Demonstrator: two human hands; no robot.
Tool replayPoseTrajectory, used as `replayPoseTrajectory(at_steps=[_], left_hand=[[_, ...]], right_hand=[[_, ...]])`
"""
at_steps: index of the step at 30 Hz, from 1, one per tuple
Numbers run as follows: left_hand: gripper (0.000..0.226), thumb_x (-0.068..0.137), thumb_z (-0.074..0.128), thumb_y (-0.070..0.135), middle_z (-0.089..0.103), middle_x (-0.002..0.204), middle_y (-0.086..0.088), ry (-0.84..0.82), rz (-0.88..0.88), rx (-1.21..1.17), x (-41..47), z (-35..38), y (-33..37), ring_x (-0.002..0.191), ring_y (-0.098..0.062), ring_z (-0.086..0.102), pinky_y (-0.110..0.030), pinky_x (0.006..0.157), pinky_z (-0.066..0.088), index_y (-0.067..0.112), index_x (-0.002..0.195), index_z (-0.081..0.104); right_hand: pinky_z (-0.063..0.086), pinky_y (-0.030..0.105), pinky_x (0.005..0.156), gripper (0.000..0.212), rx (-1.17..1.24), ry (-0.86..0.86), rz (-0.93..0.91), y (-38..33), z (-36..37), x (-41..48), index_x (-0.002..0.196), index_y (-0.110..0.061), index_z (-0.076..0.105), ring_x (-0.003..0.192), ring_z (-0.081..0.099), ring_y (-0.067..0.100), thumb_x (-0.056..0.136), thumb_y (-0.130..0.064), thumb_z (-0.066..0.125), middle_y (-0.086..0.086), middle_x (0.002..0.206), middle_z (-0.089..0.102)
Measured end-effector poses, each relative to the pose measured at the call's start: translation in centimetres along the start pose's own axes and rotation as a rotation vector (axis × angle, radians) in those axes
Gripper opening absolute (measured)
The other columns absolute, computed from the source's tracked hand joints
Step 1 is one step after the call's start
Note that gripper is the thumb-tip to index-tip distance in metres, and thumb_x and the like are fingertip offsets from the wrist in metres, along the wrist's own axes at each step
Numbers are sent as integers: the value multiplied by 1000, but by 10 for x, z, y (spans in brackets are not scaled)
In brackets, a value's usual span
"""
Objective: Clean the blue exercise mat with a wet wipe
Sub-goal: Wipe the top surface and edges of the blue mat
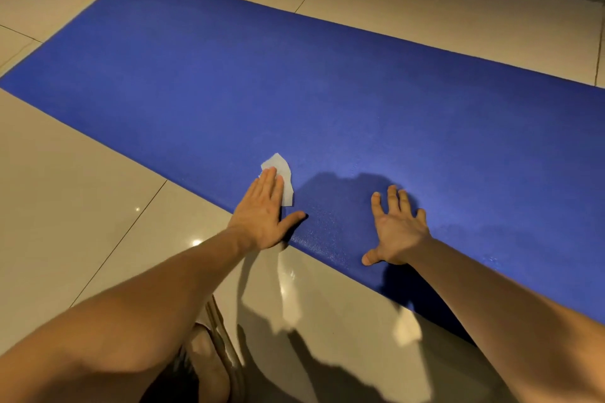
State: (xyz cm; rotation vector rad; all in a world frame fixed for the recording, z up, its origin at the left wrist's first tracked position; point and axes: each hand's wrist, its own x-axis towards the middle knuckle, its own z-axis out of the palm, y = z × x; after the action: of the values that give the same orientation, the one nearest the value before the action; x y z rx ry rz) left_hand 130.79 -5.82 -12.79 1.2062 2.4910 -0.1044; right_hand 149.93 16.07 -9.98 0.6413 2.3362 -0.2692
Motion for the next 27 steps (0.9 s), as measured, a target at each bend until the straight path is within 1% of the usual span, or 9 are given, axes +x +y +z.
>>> replayPoseTrajectory(at_steps=[3,8,10,11,13,17,20,23,27], left_hand=[[115,86,12,87,-6,170,-16,20,42,-60,-2,5,22,158,-28,-9,-42,128,2,1,162,4],[95,101,30,70,-6,170,-15,62,467,3,-21,32,80,157,-26,-15,-44,128,1,0,161,5],[90,104,26,67,-6,170,-15,84,574,87,-17,32,77,157,-26,-13,-44,129,2,2,162,3],[90,103,21,68,-7,170,-15,77,566,151,-13,27,70,157,-27,-14,-44,128,1,2,162,0],[96,98,9,74,-12,170,-15,23,427,257,0,17,50,156,-28,-18,-43,128,-5,4,161,-7],[109,87,-7,82,-8,170,-16,31,27,178,24,-4,12,157,-29,-13,-44,128,-6,2,161,-4],[111,88,-2,85,-12,169,-16,34,-116,103,29,-6,14,157,-29,-14,-46,127,-6,1,161,-7],[112,89,10,83,-6,169,-19,66,45,-38,18,7,48,157,-30,-11,-43,127,-7,-2,161,3],[92,102,24,68,-13,169,-13,30,386,-139,-6,24,91,156,-22,-19,-40,128,-6,2,161,0]], right_hand=[[13,60,121,146,-4,0,6,-1,-1,1,157,-15,-23,153,-20,38,68,-73,77,17,163,-28],[12,60,120,144,1,8,4,0,1,1,157,-16,-25,152,-22,37,71,-75,74,17,163,-30],[12,59,121,143,-7,12,2,2,1,0,156,-16,-26,152,-23,37,71,-76,72,16,163,-30],[12,59,121,144,-10,5,2,2,1,1,156,-16,-26,152,-23,37,71,-77,72,16,163,-31],[12,59,120,145,-14,0,1,1,2,1,156,-16,-26,152,-23,37,70,-77,73,16,163,-31],[11,59,121,145,-14,8,5,0,1,0,157,-16,-24,152,-22,37,69,-75,74,17,163,-29],[11,59,121,145,-20,10,8,-1,0,1,157,-15,-23,152,-21,39,69,-75,75,18,163,-28],[12,60,121,146,-17,8,7,-2,0,2,157,-14,-23,152,-22,40,68,-74,76,18,163,-28],[10,60,121,145,-15,17,14,0,2,0,156,-16,-26,151,-23,39,70,-77,73,17,163,-30]])
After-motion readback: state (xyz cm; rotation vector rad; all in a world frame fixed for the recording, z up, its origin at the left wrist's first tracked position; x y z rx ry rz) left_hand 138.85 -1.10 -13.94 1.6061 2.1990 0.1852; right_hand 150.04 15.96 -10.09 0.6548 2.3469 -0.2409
